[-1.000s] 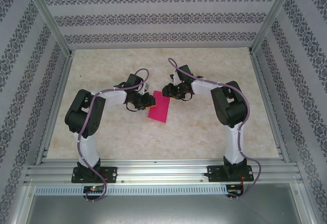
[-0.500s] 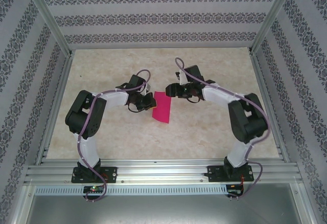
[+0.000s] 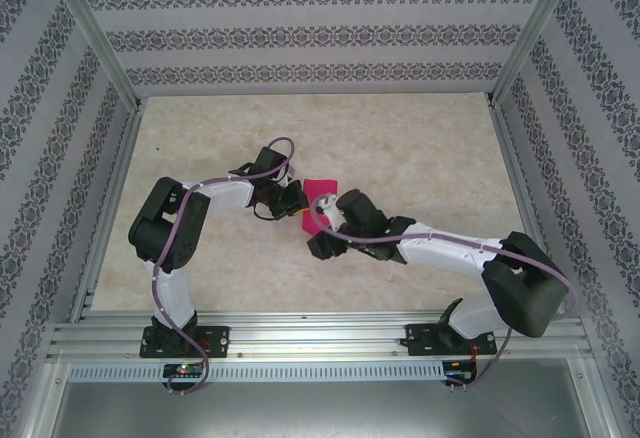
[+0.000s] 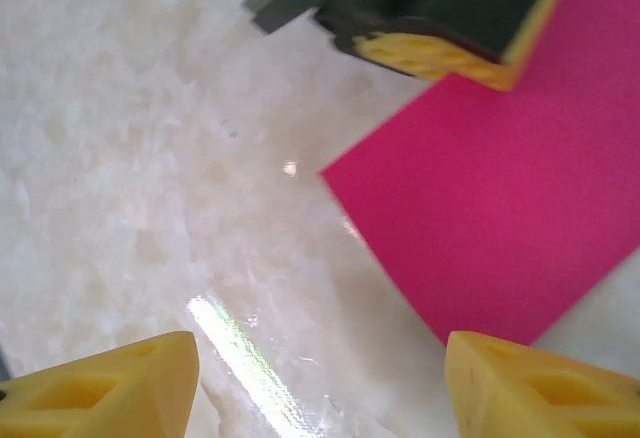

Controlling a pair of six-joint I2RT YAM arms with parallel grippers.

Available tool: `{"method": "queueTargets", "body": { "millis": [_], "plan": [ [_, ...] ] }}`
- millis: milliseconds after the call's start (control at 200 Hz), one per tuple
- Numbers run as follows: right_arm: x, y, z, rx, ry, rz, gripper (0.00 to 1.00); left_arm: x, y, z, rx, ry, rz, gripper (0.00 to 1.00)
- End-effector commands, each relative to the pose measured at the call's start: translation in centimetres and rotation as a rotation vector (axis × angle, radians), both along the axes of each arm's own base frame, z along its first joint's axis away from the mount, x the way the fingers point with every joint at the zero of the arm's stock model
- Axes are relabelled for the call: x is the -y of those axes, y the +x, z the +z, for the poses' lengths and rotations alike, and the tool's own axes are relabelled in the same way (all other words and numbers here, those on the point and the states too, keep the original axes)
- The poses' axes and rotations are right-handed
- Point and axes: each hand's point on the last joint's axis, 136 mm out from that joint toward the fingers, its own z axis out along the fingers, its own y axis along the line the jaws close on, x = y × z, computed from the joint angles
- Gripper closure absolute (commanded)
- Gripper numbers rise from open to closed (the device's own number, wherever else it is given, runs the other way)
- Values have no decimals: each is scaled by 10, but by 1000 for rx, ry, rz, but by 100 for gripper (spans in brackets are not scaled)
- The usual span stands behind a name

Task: Fold a paper plane with a square sheet of paper (fold left side to right side)
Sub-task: Third fold the triangle at the center of the table.

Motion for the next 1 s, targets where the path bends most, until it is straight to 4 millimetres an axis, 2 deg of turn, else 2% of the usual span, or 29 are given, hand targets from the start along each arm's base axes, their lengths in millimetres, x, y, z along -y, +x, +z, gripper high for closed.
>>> {"method": "queueTargets", "body": {
  "millis": [0,270,550,699,894,994],
  "plan": [
    [-3,14,4,199,-135,18,33,7,0,11,29,-34,-4,96],
    [-25,24,-19,276,-306,95,33,7,-1,11,25,-33,-11,96],
    [-32,39,-34,352,-423,139,37,8,-2,11,23,-34,-14,96],
    [-35,42,-33,367,-434,146,44,8,-2,11,22,-32,-16,96],
    [-37,37,-31,382,-439,165,57,7,-2,10,18,-25,-18,96],
    [-36,37,-30,385,-439,163,67,7,-3,8,15,-23,-20,96]
  ]
}}
